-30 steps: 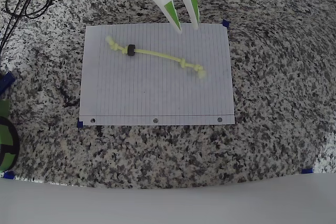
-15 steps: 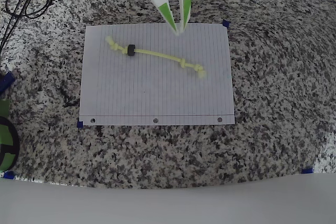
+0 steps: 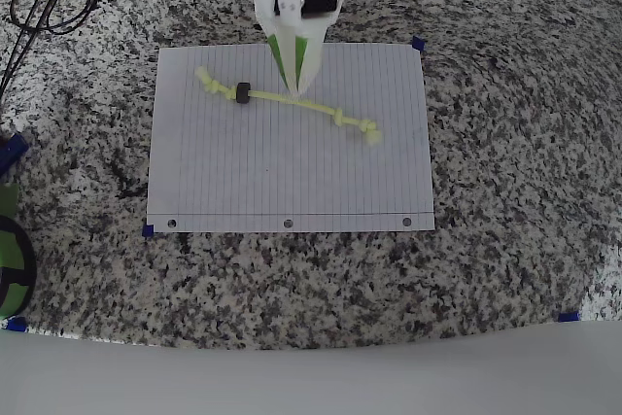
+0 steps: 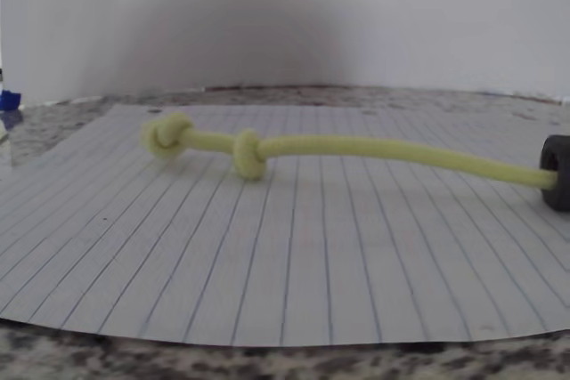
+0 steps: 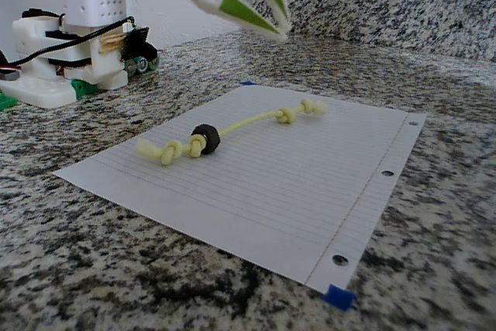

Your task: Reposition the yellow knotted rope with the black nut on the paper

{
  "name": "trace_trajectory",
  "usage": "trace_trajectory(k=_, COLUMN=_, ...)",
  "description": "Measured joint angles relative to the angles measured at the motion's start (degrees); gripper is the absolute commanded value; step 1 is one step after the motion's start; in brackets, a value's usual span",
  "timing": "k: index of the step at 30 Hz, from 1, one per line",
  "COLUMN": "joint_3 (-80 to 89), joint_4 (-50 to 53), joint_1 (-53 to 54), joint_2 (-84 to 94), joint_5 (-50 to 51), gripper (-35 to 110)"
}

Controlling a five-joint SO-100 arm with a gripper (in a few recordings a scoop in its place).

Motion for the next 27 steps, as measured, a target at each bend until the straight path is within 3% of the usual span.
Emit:
trace_trajectory(k=4, joint_3=-11.4, joint_4=7.2, joint_1=2.0, joint_2=-14.7, joint_5=-13.2, gripper=0)
trace_trajectory(k=11, joint_3=-24.8, joint_4=19.1, joint_1=2.5, joint_2=-33.2, joint_5=-27.2, gripper=0)
trace_trajectory(k=27, joint_3=-32.9, joint_4=20.6, joint_1=-1.1, joint_2=-48.7, joint_5=-34.6, gripper=0)
